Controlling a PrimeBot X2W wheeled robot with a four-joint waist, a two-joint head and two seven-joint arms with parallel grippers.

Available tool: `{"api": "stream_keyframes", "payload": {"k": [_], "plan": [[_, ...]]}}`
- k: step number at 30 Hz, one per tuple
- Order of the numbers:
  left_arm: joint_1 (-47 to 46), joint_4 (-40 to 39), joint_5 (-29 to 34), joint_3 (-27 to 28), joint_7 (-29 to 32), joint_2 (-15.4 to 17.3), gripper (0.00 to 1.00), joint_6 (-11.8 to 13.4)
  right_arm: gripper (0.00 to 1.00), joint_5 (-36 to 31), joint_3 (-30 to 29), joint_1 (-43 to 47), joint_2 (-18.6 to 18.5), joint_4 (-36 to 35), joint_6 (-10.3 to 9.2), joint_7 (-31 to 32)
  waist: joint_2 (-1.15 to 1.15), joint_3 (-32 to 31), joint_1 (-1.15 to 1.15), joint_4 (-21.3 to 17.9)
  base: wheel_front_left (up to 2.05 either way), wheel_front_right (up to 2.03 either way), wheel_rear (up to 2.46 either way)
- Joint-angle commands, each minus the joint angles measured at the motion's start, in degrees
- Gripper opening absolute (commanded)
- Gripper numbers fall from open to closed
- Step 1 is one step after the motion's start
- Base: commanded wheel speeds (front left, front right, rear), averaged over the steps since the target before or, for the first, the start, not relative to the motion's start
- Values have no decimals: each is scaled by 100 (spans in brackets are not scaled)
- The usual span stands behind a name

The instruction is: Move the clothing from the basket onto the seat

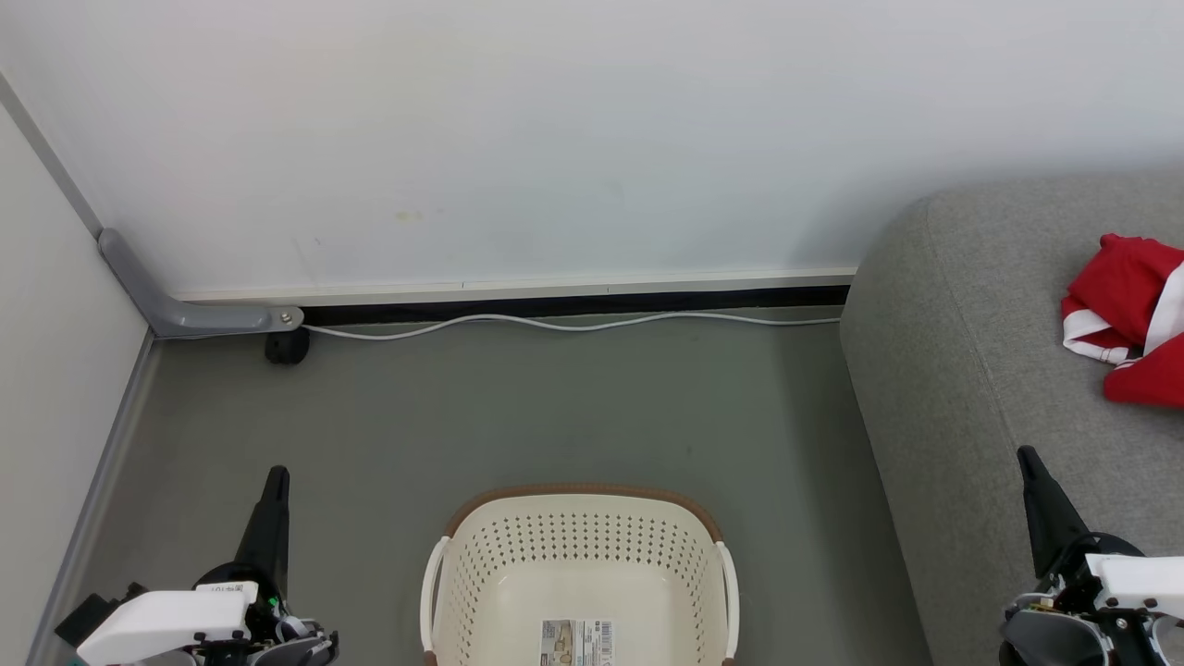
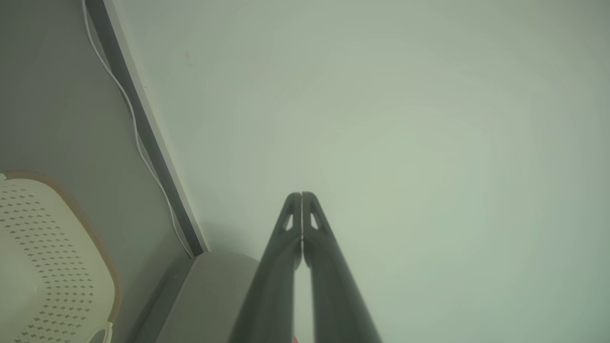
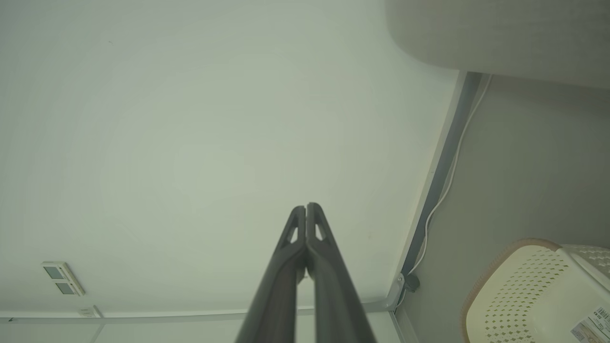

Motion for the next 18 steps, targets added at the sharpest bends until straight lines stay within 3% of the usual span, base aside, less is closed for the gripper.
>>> {"api": "stream_keyframes", "payload": {"k": [1,18], "plan": [[-332,-164,-22,161,42,104,0,-45,0,65,97,-115,-58,-181,9,43,0,0,0,0,0,0,0],[-332,-164,-22,161,42,104,0,-45,0,66,97,-115,-58,-181,9,43,0,0,0,0,0,0,0]]}}
